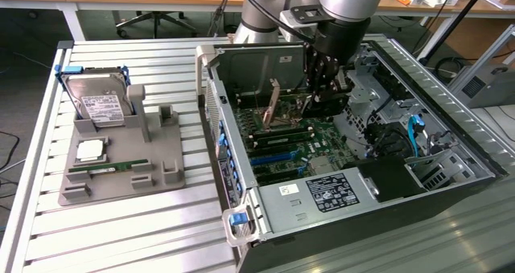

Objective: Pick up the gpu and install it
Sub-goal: 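Insert the gpu into the slot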

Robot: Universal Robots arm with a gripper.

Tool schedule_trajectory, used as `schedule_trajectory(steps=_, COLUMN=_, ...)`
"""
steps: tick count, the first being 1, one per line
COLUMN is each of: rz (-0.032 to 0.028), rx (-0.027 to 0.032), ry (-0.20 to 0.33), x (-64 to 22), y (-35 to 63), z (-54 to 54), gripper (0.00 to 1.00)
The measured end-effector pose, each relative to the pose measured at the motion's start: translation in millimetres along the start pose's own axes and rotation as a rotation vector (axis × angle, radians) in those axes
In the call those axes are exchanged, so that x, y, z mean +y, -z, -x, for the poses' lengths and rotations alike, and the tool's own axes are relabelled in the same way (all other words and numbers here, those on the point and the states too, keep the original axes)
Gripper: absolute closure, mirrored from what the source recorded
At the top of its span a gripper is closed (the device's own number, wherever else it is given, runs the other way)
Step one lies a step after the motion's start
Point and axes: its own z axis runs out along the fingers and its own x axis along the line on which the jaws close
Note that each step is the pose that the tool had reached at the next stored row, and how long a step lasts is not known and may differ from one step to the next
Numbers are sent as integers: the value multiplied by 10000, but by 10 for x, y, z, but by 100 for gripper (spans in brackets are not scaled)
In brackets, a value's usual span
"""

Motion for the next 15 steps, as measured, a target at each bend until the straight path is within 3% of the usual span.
schedule_trajectory(steps=15, rz=-1, rx=44, ry=2, x=-1, y=-1, z=-40, gripper=73)
